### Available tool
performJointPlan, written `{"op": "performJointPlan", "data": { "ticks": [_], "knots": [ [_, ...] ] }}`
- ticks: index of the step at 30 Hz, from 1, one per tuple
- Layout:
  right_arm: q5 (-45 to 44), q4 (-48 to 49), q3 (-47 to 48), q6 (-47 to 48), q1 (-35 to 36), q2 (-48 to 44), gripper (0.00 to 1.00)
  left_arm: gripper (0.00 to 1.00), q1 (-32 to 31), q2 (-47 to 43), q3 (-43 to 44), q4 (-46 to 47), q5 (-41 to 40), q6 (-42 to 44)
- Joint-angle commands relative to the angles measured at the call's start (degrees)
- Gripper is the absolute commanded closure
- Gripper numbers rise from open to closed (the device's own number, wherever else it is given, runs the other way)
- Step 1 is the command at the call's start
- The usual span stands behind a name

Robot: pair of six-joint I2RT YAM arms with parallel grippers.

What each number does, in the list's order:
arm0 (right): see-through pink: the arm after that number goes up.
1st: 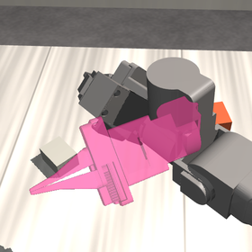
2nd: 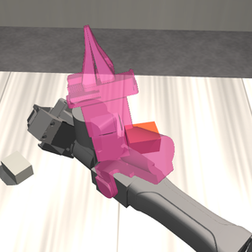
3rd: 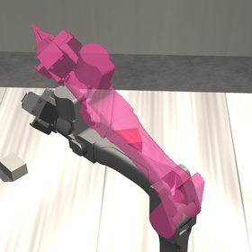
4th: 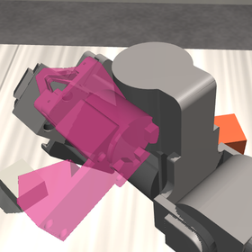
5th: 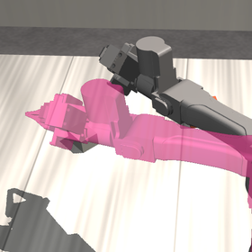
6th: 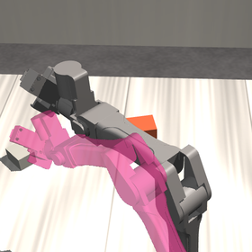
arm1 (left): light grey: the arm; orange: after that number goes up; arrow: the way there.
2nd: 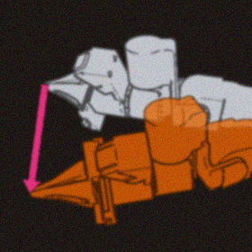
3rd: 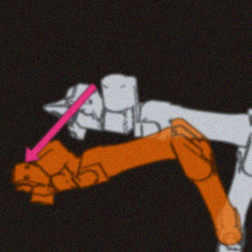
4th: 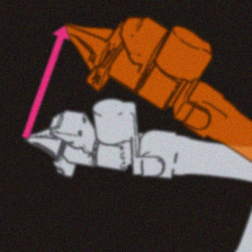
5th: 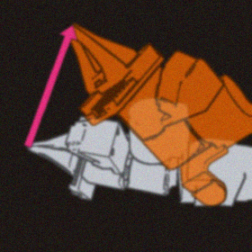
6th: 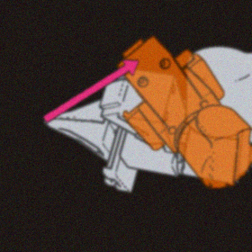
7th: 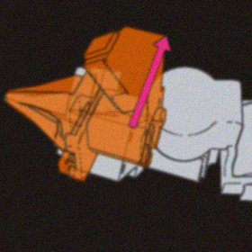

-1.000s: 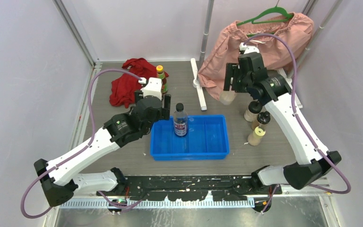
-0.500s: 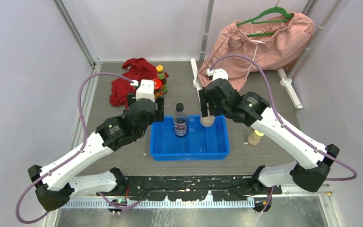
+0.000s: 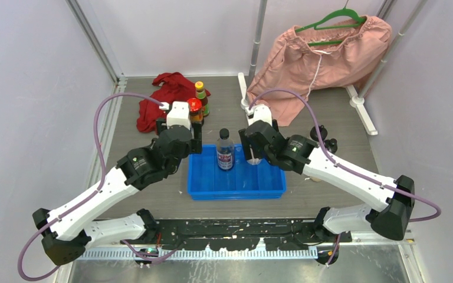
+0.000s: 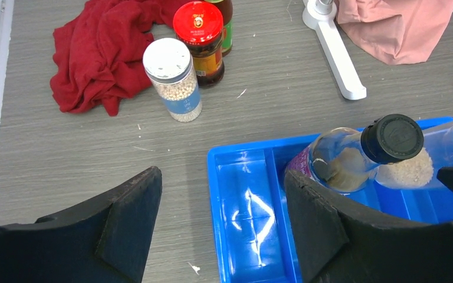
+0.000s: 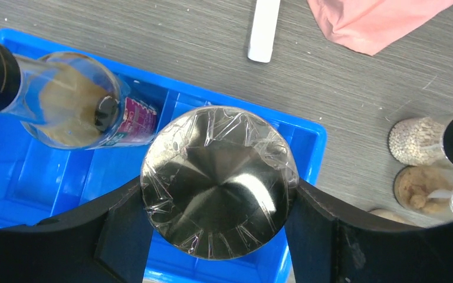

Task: Organize the condiment bottles
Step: Place the bottle in the storage box.

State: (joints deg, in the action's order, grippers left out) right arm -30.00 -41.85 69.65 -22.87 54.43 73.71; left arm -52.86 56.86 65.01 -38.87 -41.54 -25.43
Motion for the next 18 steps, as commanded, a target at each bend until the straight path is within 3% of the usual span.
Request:
{"op": "performJointPlan", "data": {
  "ticks": [1,8,18],
  "knots": [
    [-4.15,13.86,-3.33,2.8,1.95,-5.18,0.87,0.24,0.21,-1.28,-0.62,-0.6,-0.45,-1.49],
    [-2.44,22.51,-10.07,5.01,2.59,-9.53,0.87,0.24,0.13,-0.84,-0.55,-1.26,-0.42,-1.73],
    [-0.54,26.97,-12.69,7.57,2.58,-8.97,0.86,0.25,0.13,0.38,-0.18,-1.57,-0.42,-2.46]
  ]
}}
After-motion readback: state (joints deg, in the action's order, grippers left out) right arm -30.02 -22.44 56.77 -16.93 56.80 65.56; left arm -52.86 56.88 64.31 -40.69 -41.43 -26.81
